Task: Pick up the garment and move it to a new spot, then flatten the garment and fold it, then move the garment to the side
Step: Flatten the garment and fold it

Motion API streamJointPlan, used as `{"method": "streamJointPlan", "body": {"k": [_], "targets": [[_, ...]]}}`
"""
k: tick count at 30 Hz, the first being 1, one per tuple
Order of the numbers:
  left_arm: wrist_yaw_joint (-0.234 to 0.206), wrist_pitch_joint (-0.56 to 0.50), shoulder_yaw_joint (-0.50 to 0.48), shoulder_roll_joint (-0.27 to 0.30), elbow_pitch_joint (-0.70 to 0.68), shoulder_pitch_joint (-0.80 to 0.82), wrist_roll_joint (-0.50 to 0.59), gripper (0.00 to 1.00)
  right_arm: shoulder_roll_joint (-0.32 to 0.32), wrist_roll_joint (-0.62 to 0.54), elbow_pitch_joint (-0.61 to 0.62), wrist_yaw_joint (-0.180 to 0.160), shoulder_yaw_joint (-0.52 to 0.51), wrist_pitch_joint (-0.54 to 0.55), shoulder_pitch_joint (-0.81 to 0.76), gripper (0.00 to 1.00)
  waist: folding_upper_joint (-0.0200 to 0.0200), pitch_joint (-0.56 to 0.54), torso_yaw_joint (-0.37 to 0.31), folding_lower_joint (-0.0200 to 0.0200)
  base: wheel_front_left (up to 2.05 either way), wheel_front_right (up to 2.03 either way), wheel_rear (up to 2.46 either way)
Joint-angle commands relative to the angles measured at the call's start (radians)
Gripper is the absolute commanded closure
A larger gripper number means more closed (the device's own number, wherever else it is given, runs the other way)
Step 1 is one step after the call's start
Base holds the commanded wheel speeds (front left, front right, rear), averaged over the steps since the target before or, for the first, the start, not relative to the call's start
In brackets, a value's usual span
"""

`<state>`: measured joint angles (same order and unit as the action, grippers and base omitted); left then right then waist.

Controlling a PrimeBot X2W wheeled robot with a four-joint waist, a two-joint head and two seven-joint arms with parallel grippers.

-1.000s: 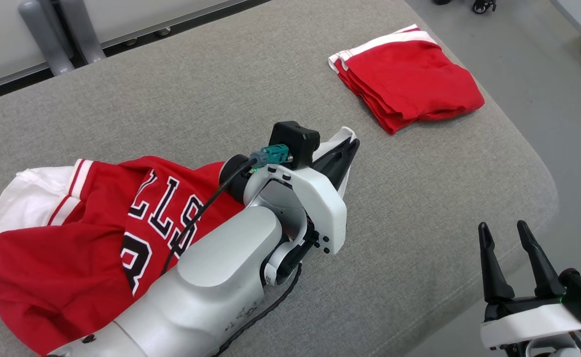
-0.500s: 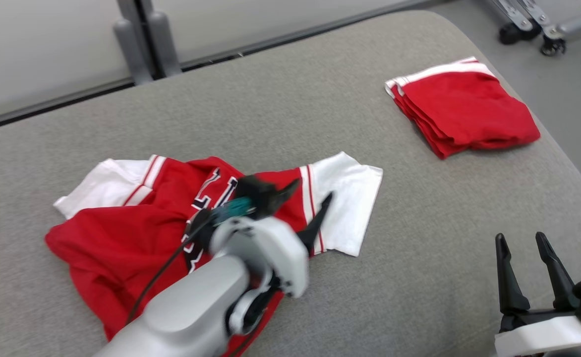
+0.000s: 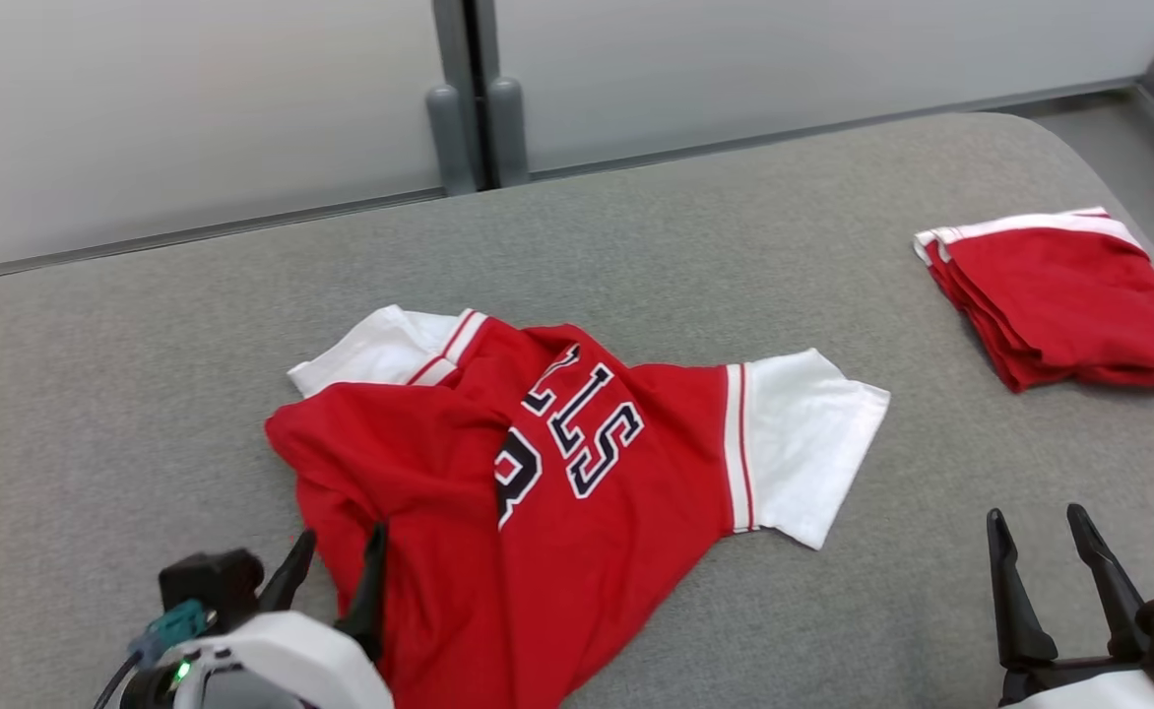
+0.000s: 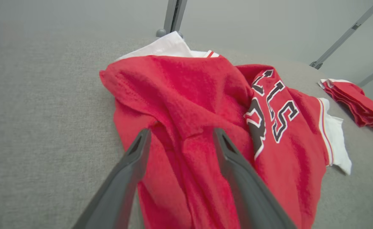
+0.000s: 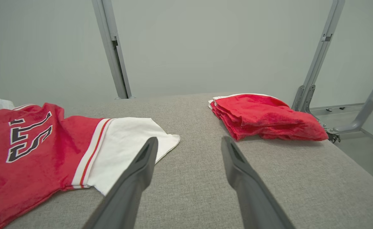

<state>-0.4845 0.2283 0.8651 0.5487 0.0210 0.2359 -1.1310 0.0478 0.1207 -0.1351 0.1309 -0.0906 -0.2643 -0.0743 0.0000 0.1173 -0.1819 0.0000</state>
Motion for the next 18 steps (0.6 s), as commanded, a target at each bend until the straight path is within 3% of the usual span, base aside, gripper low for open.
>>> {"method": "streamJointPlan", "body": {"k": [1,7,18], "targets": [[-0.011,0.004,-0.009,0.013,-0.023,-0.029,-0.014,0.00,0.006,-0.004,0.005,0.000,-0.004,0.000,-0.011,0.00,0.0000,-0.011,0.025,0.0000,0.00,0.00,0.00],[-0.018,-0.020,0.019,0.041,-0.086,-0.102,-0.031,0.00,0.005,-0.017,0.006,0.000,-0.002,0.000,-0.018,0.00,0.0000,-0.019,0.061,0.0000,0.00,0.00,0.00],[0.030,-0.069,0.092,-0.038,-0.019,-0.055,-0.018,0.00,0.006,-0.024,0.010,0.000,0.012,0.000,0.000,0.00,0.0000,0.008,0.075,0.0000,0.00,0.00,0.00]]}}
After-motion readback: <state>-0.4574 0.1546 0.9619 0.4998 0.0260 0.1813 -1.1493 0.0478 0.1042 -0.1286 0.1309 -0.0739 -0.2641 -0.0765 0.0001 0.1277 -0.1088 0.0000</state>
